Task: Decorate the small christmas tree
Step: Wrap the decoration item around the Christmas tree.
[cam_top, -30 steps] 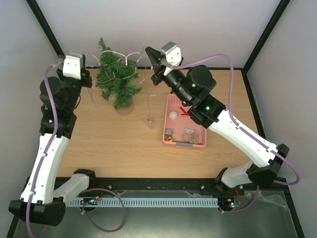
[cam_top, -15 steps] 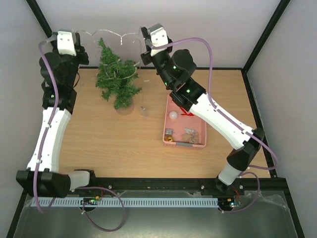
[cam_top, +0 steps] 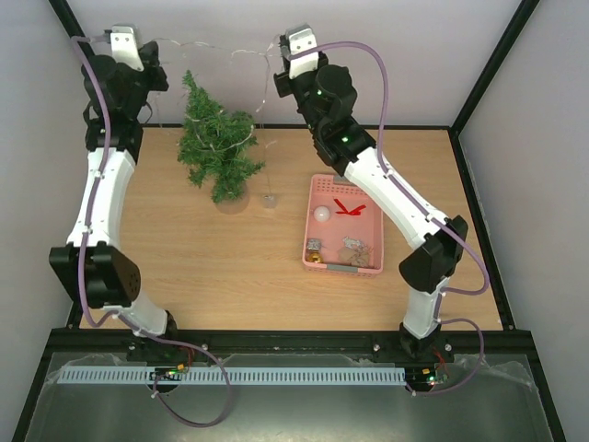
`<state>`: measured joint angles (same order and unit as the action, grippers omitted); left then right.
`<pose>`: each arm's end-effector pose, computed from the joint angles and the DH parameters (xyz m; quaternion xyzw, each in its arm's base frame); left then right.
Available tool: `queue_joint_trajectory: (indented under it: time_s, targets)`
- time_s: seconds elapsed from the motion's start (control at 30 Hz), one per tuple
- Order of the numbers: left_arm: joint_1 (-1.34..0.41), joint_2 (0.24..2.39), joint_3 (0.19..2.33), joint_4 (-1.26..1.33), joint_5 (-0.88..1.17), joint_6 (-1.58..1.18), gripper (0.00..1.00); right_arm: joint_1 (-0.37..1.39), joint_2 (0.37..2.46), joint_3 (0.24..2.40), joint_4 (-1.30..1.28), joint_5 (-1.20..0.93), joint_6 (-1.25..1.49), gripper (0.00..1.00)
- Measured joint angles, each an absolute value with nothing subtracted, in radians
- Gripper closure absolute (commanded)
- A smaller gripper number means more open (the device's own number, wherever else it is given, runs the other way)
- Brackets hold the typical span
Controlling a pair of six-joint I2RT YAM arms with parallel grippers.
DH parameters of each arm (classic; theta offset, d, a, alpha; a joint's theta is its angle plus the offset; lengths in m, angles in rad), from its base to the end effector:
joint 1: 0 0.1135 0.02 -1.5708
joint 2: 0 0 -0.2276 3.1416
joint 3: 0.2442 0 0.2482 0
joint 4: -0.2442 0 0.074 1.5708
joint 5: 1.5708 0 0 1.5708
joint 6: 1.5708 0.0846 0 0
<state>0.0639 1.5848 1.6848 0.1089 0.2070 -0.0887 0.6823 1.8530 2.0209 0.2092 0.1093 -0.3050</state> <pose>0.4105 0.0088 0.4573 0.0323 0.6305 -0.0746 0.7720 0.3611 0.2815 0.4897 -0.2261 0.5156 0.1247 0.8170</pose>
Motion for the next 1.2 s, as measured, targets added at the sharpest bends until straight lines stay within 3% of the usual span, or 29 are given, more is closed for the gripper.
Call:
queue_joint_trajectory:
  time_s: [0.23, 0.53, 0.87, 1.2]
  targets:
    - [0.065, 1.742, 1.836, 0.019, 0.301, -0.168, 0.97, 0.627, 1.905, 2.021, 0.187, 0.107, -0.274, 0.98]
    - [0.067, 1.857, 1.959, -0.147, 0.411, -0.227, 0.64, 0.551, 1.929, 2.020, 0.147, 0.107, -0.228, 0.98]
    - [0.069, 1.824, 1.960, -0.247, 0.548, -0.289, 0.43, 0.483, 1.929, 2.009, 0.138, 0.081, -0.192, 0.98]
    - [0.073, 1.734, 1.942, -0.307, 0.610, -0.284, 0.38, 0.464, 1.929, 2.005, 0.131, 0.036, -0.171, 0.98]
